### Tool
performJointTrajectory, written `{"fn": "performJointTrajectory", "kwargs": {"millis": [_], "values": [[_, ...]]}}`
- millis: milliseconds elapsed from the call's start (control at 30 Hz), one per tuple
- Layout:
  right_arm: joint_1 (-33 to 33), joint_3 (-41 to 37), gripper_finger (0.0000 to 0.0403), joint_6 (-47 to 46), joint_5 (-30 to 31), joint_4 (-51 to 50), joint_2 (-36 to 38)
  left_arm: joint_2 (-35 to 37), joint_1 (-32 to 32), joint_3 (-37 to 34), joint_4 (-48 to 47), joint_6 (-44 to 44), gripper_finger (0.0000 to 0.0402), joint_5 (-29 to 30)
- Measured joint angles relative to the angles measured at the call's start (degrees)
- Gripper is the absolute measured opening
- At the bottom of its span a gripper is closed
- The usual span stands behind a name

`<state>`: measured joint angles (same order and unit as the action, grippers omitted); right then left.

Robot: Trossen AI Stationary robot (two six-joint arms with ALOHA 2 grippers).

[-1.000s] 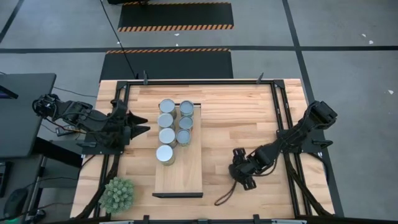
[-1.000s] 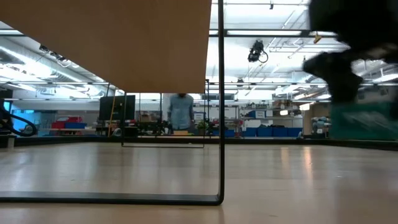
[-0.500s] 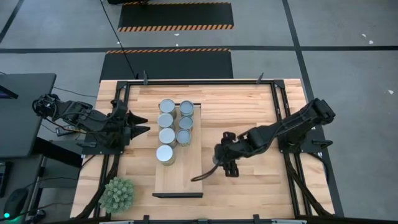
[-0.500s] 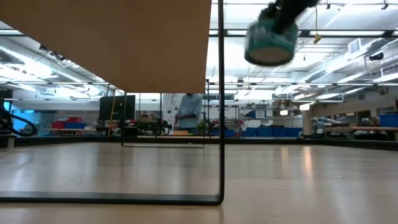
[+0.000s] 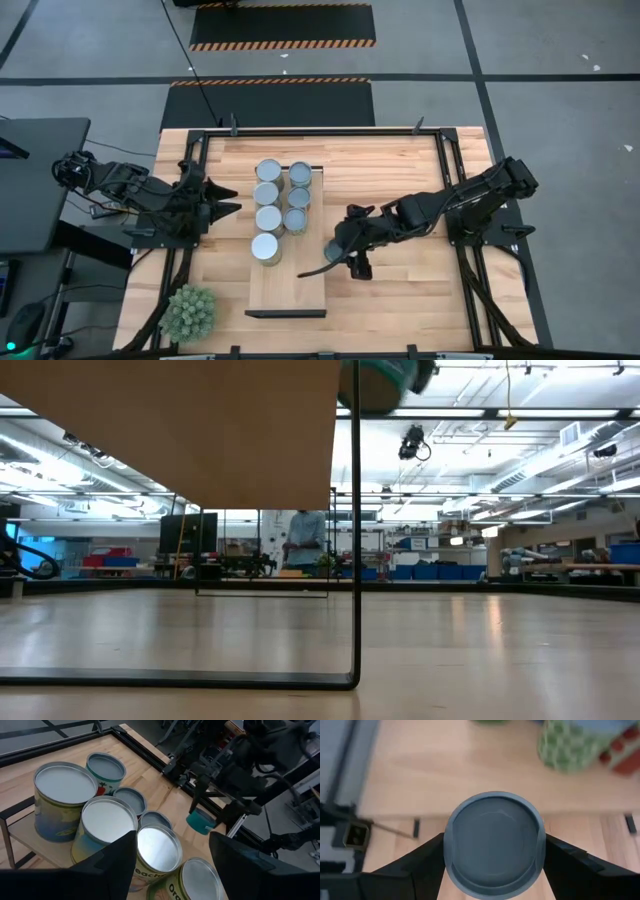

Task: Pick and place cans onto a shelf
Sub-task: Put the canned tuna on the shelf

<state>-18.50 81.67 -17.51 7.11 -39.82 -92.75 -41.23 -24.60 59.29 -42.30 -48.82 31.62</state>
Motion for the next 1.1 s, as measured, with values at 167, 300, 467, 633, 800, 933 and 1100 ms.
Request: {"fn": "performJointTrajectory", "kwargs": {"millis": [167,300,467,633,800,933,1100], "values": [[0.7,0.0,0.0292,2.2,0.6,5.5,0.0,0.0,0.0,0.0,0.0,0.0,0.0254,0.0],[1.7,0.0,0.0292,3.8,0.8,8.1,0.0,0.0,0.0,0.0,0.0,0.0,0.0254,0.0],[2.7,0.0,0.0292,5.7,0.9,12.9,0.0,0.0,0.0,0.0,0.0,0.0,0.0254,0.0],[3.3,-0.7,0.0292,7.2,0.9,19.1,-1.6,0.0,0.0,0.0,0.1,0.0,0.0254,0.0],[2.9,-0.8,0.0292,7.8,0.7,22.8,-4.7,0.0,0.0,0.0,0.3,0.0,0.0254,0.0],[2.5,-0.8,0.0291,8.1,0.7,24.8,-6.6,0.0,0.0,0.0,0.3,0.0,0.0254,0.0],[2.4,-0.8,0.0291,8.1,0.7,25.1,-7.3,0.0,0.0,0.0,0.4,-0.1,0.0254,0.0]]}}
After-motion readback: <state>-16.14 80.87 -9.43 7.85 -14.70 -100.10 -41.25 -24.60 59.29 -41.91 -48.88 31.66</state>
